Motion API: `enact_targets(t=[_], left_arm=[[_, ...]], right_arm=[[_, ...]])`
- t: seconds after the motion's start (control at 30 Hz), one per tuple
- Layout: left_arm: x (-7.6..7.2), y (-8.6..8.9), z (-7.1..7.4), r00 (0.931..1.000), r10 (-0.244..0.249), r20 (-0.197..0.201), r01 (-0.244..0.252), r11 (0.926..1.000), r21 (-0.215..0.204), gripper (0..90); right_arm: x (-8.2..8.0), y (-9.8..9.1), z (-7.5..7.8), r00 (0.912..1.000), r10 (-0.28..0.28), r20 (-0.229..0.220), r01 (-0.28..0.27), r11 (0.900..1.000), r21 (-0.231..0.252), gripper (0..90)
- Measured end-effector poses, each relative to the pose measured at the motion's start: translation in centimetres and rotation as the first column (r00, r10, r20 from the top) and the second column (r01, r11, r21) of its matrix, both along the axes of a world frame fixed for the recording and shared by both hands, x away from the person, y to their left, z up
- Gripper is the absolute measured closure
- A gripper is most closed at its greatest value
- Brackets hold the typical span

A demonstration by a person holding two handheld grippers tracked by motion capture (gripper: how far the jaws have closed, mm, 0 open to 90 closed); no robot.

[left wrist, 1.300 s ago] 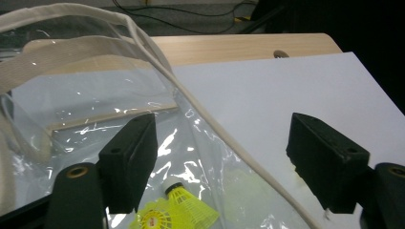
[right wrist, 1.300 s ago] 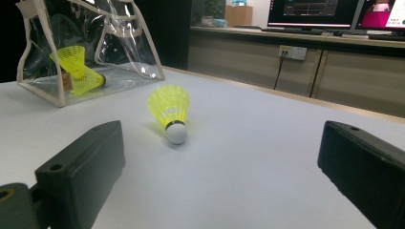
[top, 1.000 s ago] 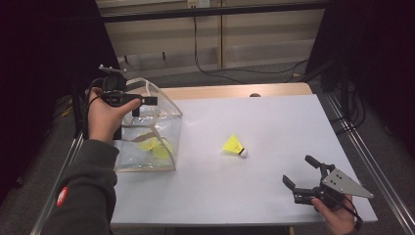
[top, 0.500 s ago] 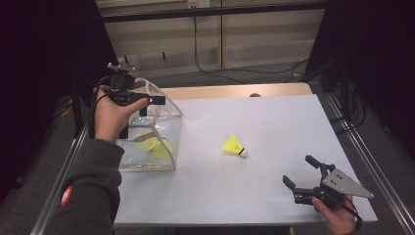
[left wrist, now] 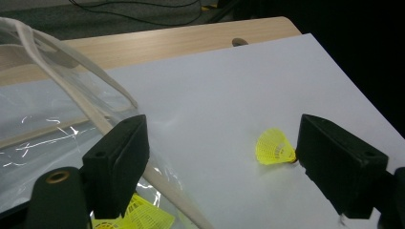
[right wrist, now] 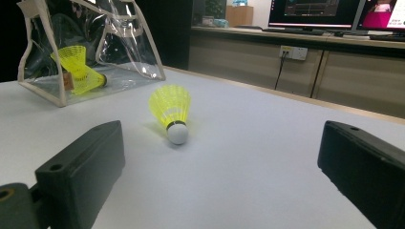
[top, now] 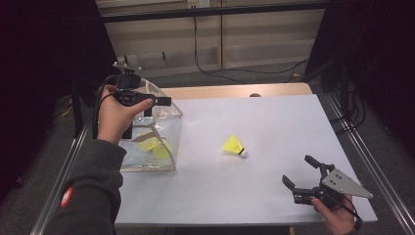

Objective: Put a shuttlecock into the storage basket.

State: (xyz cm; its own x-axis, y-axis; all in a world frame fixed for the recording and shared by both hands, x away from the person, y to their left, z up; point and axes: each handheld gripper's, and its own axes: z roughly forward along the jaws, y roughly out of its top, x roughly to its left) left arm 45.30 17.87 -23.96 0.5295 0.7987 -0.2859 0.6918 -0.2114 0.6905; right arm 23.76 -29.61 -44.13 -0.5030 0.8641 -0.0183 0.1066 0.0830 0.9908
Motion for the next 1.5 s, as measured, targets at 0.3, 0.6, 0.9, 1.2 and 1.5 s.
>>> enact_targets(t=[0.3,0.6,0.9,1.2,1.5], left_arm=[[-0.3,-0.9,0.4,0.9997,-0.023,0.006,0.023,0.9997,-0.008,18.2],[-0.5,-1.7,0.6,0.9992,-0.040,0.007,0.040,0.9991,-0.015,17.2],[-0.7,-2.5,0.3,0.9982,-0.059,0.009,0.059,0.9982,-0.013,16.7],[-1.0,-3.1,0.1,0.9968,-0.079,0.006,0.079,0.9968,-0.014,16.4],[-1.2,-3.9,-0.6,0.9947,-0.103,-0.001,0.103,0.9946,-0.015,16.0]], right_arm=[[0.0,0.0,0.0,1.0000,0.001,0.001,-0.001,1.0000,0.001,1.9],[0.0,0.0,0.0,1.0000,0.000,0.001,0.000,1.0000,0.000,1.9],[0.0,0.0,0.0,1.0000,0.001,0.000,-0.001,1.0000,0.000,1.9],[0.0,0.0,0.0,1.0000,0.001,0.000,-0.001,1.0000,-0.001,1.9],[0.0,0.0,0.0,1.0000,0.002,0.001,-0.002,1.0000,0.001,2.0]])
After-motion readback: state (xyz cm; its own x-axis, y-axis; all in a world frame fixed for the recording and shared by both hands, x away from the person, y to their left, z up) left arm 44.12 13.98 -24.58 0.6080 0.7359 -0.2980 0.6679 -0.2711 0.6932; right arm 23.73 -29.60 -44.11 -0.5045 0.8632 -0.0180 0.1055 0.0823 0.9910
